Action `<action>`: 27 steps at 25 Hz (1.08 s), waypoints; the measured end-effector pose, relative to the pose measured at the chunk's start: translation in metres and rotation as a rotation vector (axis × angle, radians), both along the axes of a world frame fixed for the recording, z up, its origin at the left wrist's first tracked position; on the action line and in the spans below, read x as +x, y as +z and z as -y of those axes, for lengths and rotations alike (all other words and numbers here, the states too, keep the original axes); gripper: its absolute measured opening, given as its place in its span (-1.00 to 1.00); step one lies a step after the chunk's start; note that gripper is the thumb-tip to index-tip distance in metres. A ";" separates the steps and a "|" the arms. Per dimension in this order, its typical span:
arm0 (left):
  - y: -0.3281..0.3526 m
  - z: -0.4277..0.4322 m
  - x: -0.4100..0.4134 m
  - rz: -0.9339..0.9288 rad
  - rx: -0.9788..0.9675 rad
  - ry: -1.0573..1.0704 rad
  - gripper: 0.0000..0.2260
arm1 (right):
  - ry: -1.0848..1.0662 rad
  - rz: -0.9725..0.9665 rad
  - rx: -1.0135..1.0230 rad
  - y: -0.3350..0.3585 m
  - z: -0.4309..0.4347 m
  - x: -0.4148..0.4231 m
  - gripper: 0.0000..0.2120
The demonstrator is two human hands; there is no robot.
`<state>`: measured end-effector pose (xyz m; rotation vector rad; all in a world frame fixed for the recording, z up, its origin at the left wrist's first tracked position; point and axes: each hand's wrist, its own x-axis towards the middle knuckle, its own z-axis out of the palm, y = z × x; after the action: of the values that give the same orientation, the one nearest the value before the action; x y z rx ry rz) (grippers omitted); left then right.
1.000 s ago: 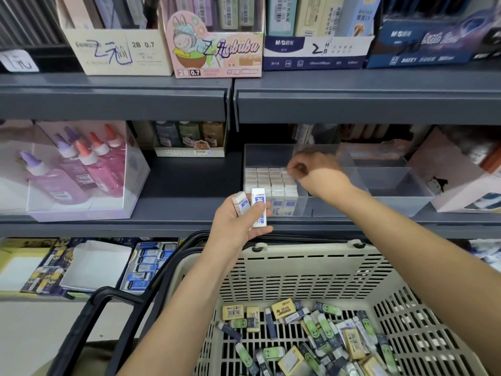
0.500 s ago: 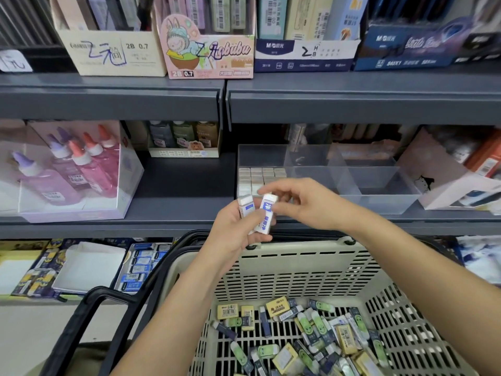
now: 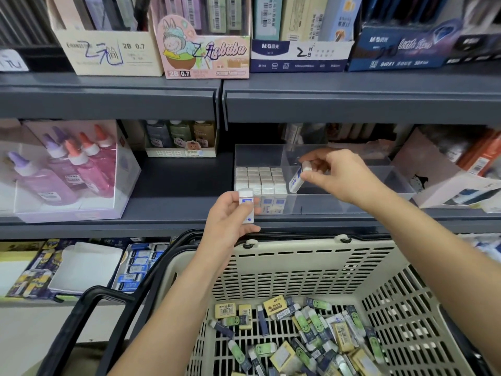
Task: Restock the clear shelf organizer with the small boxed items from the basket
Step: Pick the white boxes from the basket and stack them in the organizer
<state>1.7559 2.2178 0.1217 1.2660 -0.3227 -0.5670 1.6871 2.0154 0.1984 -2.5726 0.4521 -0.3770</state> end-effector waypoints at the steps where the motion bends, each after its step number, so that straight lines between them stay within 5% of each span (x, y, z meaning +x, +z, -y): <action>1: -0.001 0.000 0.000 0.014 0.021 0.011 -0.89 | 0.016 -0.021 -0.046 -0.001 -0.002 0.001 -0.76; 12: 0.003 0.003 -0.006 0.077 0.107 0.025 -0.78 | 0.160 -0.196 -0.217 -0.025 -0.017 0.005 -0.68; 16: 0.006 0.003 -0.007 0.155 0.136 -0.040 -0.76 | 0.325 -0.069 0.087 -0.010 -0.030 -0.005 -0.61; 19: 0.007 0.003 -0.008 0.218 0.158 -0.116 -0.74 | 0.356 -0.084 0.115 -0.011 -0.038 -0.009 -0.71; 24: 0.007 -0.002 -0.001 0.294 0.165 0.235 -0.81 | 0.156 0.039 0.182 -0.004 -0.011 -0.009 -0.92; 27: 0.004 -0.005 0.006 0.375 0.238 0.356 -0.80 | -0.012 0.101 0.081 0.001 0.006 0.000 -0.83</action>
<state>1.7620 2.2233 0.1261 1.6201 -0.3365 -0.0602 1.6874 2.0094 0.1990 -2.4608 0.4374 -0.4808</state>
